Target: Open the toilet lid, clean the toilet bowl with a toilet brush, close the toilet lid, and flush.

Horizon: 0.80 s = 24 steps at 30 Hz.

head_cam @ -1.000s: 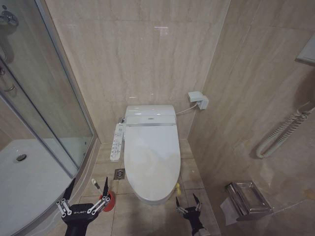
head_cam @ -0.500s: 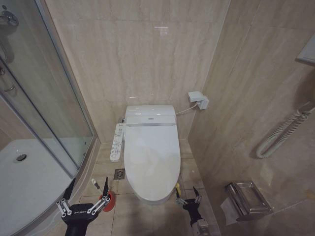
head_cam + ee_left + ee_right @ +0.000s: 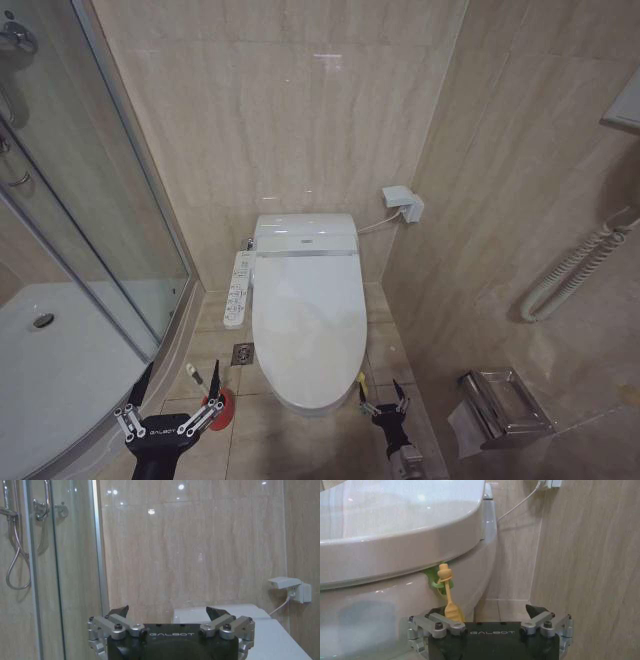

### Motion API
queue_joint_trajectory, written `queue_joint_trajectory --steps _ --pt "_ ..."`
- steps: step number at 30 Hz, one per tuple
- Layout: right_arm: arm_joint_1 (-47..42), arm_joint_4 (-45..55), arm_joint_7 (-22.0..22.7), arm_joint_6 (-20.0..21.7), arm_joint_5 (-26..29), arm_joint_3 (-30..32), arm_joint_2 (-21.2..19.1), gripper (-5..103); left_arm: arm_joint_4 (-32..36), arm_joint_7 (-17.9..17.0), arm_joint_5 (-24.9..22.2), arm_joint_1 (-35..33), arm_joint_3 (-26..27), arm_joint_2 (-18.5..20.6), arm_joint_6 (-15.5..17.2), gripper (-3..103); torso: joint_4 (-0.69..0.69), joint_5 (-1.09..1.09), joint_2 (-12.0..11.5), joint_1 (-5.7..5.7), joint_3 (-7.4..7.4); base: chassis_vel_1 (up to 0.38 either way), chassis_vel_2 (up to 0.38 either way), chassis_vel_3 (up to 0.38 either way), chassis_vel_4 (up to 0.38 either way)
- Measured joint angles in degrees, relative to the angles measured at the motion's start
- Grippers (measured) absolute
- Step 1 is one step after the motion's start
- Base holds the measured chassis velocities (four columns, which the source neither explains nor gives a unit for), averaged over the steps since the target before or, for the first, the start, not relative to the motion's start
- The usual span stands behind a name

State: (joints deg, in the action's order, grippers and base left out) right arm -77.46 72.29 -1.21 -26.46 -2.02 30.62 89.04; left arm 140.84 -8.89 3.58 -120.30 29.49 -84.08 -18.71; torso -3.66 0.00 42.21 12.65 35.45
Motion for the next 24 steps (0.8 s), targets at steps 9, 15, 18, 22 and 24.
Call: queue_joint_trajectory --steps 9,15,18,22,24 --pt "0.4 -1.3 0.0 -1.1 0.1 -0.3 0.0 102 0.0 0.0 0.0 0.0 0.0 0.0 0.0 100 0.0 0.0 0.0 0.0 0.0 0.0 0.0 0.0 0.0" --pt "0.5 -1.8 0.0 -1.9 0.0 -0.3 0.0 77 0.0 0.0 0.0 0.0 0.0 0.0 0.0 100 0.0 0.0 0.0 0.0 -0.01 0.0 0.0 0.0 0.0" --pt "0.5 -2.1 -0.1 -2.0 0.0 -0.4 0.2 50 0.0 0.0 0.0 0.0 0.0 0.0 0.0 100 0.0 0.0 0.0 0.0 -0.01 0.0 0.0 0.0 0.0" --pt "0.5 -2.6 -0.2 -2.5 0.0 -0.5 0.4 50 0.0 0.0 0.0 0.0 0.0 0.0 0.0 100 0.0 0.0 0.0 0.0 -0.01 0.0 0.0 0.0 0.0" --pt "0.3 -3.1 -0.6 -3.3 -0.3 -0.5 0.5 23 0.0 0.0 0.0 0.0 0.0 0.0 0.0 100 0.0 0.0 0.0 0.0 -0.01 0.0 0.0 0.0 0.0"
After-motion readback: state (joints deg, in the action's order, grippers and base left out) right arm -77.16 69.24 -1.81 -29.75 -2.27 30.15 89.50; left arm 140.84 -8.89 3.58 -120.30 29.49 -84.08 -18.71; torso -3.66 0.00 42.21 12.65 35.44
